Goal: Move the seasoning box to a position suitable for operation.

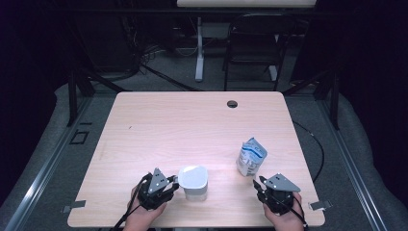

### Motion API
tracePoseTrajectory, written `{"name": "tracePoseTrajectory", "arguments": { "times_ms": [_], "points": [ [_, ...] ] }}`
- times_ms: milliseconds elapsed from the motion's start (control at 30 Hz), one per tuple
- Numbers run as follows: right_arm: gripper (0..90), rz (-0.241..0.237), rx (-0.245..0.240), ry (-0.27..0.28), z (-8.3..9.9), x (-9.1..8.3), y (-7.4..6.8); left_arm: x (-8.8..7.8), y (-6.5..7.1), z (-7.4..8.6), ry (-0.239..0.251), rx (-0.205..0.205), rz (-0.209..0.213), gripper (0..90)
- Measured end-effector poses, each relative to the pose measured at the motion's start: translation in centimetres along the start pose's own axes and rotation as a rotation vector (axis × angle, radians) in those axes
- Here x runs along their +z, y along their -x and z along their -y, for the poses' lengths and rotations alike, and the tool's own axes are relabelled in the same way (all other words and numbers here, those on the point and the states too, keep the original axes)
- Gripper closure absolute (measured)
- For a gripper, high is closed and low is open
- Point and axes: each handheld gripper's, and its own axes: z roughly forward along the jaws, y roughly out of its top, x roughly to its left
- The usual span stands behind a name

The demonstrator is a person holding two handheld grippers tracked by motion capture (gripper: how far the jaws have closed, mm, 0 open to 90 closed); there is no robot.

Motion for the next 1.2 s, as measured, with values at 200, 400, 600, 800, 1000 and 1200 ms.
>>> {"name": "tracePoseTrajectory", "arguments": {
  "times_ms": [200,400,600,800,1000,1200],
  "points": [
    [72.2,-0.015,0.001,0.007,-0.2,0.0,-0.3,-0.1,-0.3,0.2,0.007,-0.014,0.010,69.7],
    [71.2,-0.035,0.000,0.003,-0.2,0.0,-0.3,-0.6,-0.7,0.5,0.019,-0.042,0.022,62.9],
    [71.1,-0.041,-0.008,0.005,-0.2,0.0,-0.4,-1.6,-0.8,0.8,0.031,-0.066,0.023,61.3],
    [70.4,-0.071,-0.010,0.000,-0.3,-0.1,-0.7,-2.6,-0.9,0.5,0.035,-0.082,0.048,61.2],
    [69.8,-0.075,-0.015,0.006,-0.5,0.0,-1.1,-3.7,-0.9,-0.2,0.074,-0.092,0.050,61.4],
    [69.1,-0.068,-0.022,-0.001,-0.6,0.3,-1.4,-3.9,-1.6,-0.3,0.075,-0.125,0.022,62.5]
  ]
}}
